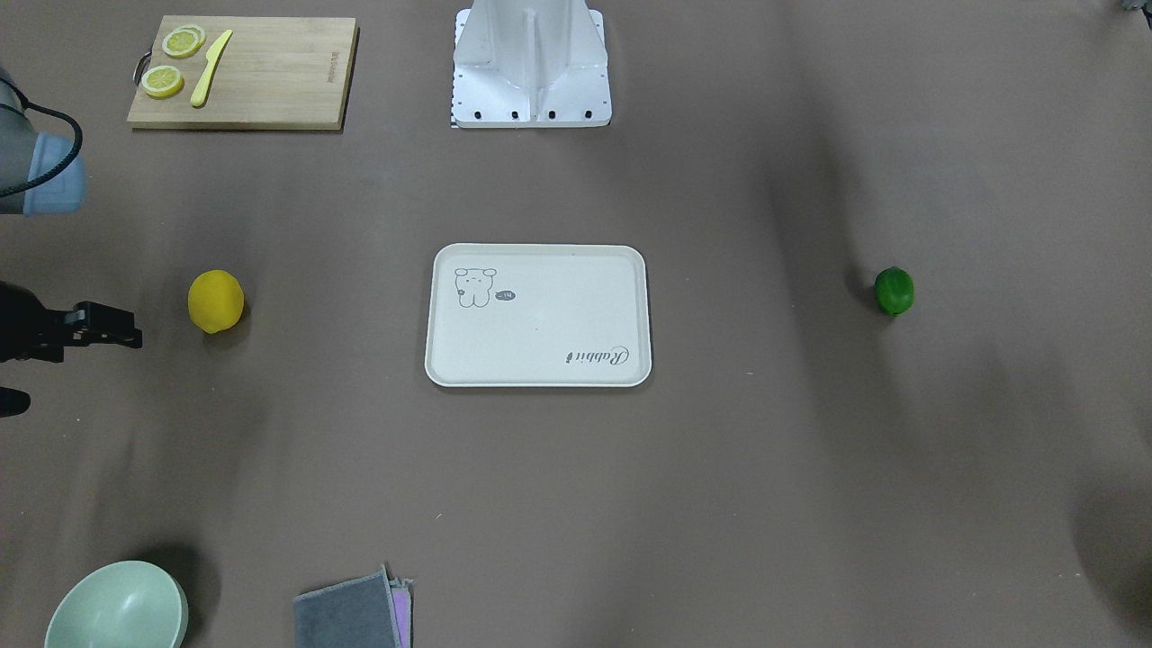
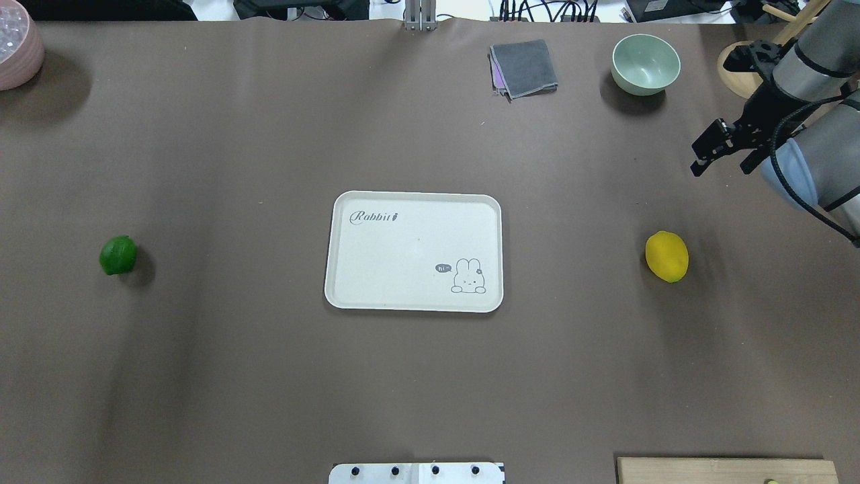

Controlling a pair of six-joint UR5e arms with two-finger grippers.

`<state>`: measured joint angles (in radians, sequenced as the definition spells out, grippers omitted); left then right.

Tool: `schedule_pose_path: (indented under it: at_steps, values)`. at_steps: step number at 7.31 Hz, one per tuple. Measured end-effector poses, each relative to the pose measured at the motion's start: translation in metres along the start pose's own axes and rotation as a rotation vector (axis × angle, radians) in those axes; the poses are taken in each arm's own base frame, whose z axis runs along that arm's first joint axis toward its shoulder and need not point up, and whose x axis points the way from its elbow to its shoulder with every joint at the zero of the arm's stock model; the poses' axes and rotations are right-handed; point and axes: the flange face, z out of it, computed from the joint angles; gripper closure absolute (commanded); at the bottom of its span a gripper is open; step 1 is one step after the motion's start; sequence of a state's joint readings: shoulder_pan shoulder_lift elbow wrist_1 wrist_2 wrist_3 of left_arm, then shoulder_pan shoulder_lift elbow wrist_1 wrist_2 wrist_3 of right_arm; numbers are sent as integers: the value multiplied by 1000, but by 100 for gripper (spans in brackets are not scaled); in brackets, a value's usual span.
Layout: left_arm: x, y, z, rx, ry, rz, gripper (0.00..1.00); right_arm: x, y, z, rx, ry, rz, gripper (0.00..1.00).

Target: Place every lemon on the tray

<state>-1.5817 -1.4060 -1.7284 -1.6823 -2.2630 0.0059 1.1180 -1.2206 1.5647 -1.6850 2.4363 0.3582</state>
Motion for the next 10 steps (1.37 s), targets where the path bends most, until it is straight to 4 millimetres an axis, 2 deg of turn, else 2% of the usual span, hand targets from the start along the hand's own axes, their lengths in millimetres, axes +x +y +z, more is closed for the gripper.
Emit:
schedule_pose_path:
  at_steps: [2,3,5,7,8,10]
  values:
    - [6,-7,0,5,2,4,2,-28,1,26,-41,2,-12,1]
    - [29,-23,6,-7,9,9,2,-34,3,40,-65,7,-8,1]
    - [105,-66,26,-38,29,41,3,-40,6,62,-105,14,3,2]
    - [192,-97,45,-66,59,65,3,-44,11,75,-150,20,21,2]
    - [228,-107,48,-72,80,73,3,-45,13,79,-166,21,27,3]
    - [297,-112,59,-122,153,23,3,-47,17,85,-189,26,34,3]
